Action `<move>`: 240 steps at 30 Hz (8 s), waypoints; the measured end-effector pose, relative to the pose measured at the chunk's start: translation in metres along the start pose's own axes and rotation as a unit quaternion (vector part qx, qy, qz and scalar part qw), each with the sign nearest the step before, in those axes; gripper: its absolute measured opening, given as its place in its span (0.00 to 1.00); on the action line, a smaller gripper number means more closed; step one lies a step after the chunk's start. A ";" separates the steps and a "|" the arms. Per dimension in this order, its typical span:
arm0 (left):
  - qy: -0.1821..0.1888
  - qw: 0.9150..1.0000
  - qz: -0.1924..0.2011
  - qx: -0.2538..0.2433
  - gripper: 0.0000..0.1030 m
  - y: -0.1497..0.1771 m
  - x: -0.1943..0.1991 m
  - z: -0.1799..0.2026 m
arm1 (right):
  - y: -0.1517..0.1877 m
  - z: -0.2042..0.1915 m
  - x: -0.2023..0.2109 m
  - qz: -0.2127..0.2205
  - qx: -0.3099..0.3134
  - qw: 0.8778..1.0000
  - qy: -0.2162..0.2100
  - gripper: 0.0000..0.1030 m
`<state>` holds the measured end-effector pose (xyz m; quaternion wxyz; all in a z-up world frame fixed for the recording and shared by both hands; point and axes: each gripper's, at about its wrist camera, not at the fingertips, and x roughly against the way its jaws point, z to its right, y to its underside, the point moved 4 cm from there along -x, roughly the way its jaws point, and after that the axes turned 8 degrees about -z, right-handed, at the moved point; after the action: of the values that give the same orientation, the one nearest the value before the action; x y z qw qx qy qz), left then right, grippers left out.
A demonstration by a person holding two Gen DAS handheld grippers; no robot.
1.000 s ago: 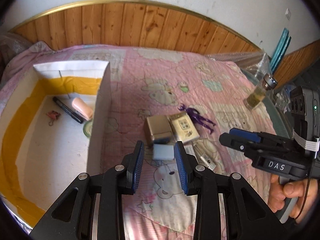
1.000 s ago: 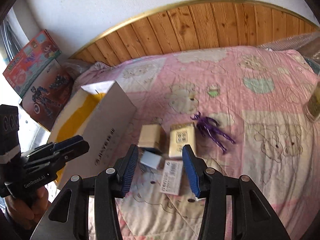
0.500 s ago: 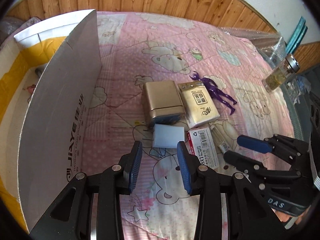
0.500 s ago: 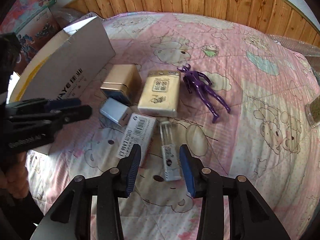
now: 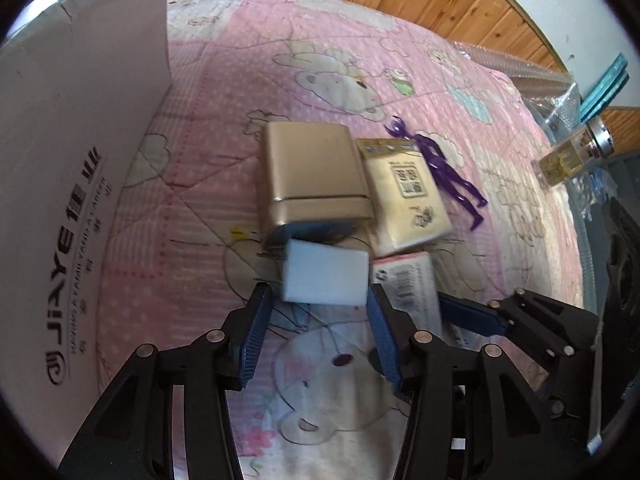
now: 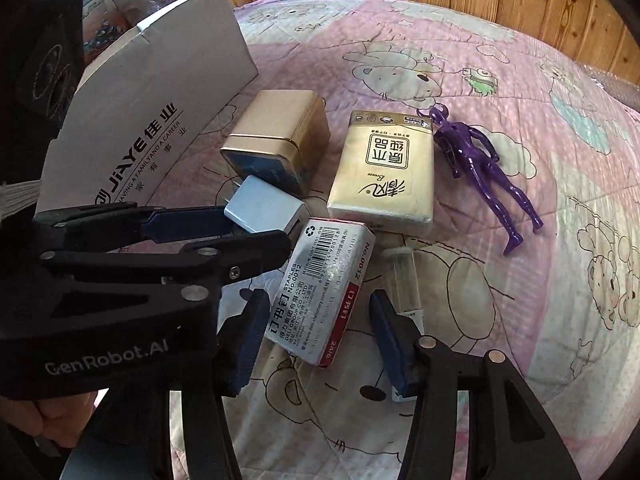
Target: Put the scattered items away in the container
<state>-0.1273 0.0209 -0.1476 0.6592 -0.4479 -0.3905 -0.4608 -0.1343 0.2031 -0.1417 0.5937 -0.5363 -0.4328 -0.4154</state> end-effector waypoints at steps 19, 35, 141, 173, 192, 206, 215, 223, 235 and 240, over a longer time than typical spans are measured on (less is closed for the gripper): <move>-0.063 0.997 0.049 0.009 0.52 -0.023 -0.001 -0.023 | -0.006 0.007 -0.002 -0.011 0.001 1.000 -0.009 0.50; -0.068 0.996 0.062 0.011 0.35 -0.028 0.000 -0.029 | -0.002 0.003 0.001 -0.013 -0.014 1.000 -0.016 0.40; 0.036 0.966 0.249 0.060 0.30 0.015 0.243 -0.122 | -0.046 -0.204 0.136 0.227 0.099 0.968 -0.032 0.40; 0.047 0.968 0.199 0.143 0.30 -0.009 0.215 -0.222 | -0.073 -0.272 0.093 0.208 0.151 0.966 -0.035 0.40; -0.046 0.982 0.158 0.092 0.31 -0.030 0.187 -0.228 | -0.095 -0.284 0.058 0.145 0.167 0.975 -0.031 0.40; -0.066 0.986 0.133 0.075 0.31 -0.036 0.177 -0.232 | -0.109 -0.299 0.049 0.088 0.199 0.976 -0.026 0.40; -0.053 0.988 0.122 0.075 0.31 -0.033 0.176 -0.236 | -0.113 -0.313 0.035 0.041 0.220 0.974 -0.018 0.40; -0.076 0.988 0.112 0.069 0.31 -0.033 0.169 -0.238 | -0.118 -0.318 0.023 0.015 0.218 0.976 -0.012 0.40; -0.110 0.987 0.096 0.065 0.31 -0.035 0.159 -0.242 | -0.132 -0.317 0.005 -0.026 0.209 0.978 0.006 0.40; -0.107 0.987 0.091 0.071 0.31 -0.036 0.156 -0.244 | -0.136 -0.312 -0.001 -0.035 0.205 0.978 0.009 0.40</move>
<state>-0.0947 -0.2575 -0.0665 0.6829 -0.4806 -0.4482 -0.3190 -0.2430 -0.1190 -0.1205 0.6801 -0.3840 -0.5218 -0.3432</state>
